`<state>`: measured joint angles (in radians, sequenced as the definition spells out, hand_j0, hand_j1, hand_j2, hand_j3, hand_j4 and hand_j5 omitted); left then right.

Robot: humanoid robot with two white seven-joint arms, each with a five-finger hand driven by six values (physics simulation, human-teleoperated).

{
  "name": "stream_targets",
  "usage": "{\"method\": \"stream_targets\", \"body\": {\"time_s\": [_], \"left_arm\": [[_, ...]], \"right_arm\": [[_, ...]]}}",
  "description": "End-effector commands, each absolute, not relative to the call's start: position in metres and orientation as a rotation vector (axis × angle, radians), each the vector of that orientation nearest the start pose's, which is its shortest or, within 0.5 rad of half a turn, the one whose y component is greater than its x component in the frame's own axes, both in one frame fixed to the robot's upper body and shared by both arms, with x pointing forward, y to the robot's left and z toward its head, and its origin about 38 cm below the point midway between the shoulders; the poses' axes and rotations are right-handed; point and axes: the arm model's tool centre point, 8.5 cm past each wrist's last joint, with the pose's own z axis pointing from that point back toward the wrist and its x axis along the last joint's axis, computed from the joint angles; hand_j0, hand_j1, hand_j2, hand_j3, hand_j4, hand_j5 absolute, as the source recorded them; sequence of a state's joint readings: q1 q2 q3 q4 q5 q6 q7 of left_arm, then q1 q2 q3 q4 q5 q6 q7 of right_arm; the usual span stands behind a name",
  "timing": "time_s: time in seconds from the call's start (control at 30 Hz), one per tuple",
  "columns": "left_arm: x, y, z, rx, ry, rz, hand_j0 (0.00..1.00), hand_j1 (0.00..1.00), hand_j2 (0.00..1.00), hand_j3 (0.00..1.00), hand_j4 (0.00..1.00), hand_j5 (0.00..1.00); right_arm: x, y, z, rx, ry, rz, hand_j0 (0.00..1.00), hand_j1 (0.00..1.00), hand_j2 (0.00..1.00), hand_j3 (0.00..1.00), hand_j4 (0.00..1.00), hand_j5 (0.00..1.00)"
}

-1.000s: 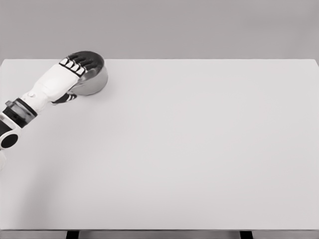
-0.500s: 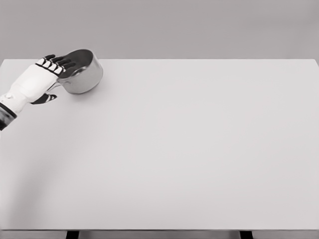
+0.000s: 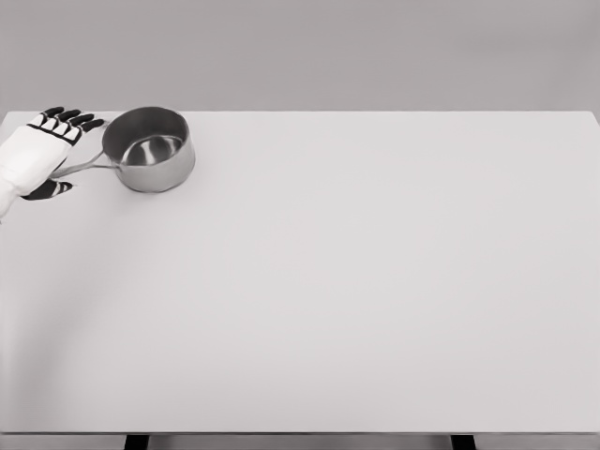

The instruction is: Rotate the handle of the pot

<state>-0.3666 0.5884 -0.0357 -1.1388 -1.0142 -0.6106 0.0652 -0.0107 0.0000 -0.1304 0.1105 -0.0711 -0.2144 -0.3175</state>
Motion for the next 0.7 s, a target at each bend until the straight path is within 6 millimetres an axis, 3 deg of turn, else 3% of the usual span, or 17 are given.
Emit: {"method": "stream_targets", "body": {"time_s": [0.0,0.47,0.67], "left_arm": [[0.439,0.433,0.158,1.074,-1.466,-1.511,1.00,1.00,1.00,1.00,1.00,1.00],[0.448,0.452,0.157,1.089,-1.402,-1.484,1.00,1.00,1.00,1.00,1.00,1.00],[0.445,0.473,0.157,1.100,-1.346,-1.475,1.00,1.00,1.00,1.00,1.00,1.00]], "right_arm": [[-0.016,-0.296,-0.251,-0.421,-0.089,-0.215,1.00,1.00,1.00,1.00,1.00,1.00],[-0.015,-0.296,-0.251,-0.420,-0.091,-0.215,1.00,1.00,1.00,1.00,1.00,1.00],[-0.015,-0.296,-0.251,-0.420,-0.091,-0.215,1.00,1.00,1.00,1.00,1.00,1.00]]}}
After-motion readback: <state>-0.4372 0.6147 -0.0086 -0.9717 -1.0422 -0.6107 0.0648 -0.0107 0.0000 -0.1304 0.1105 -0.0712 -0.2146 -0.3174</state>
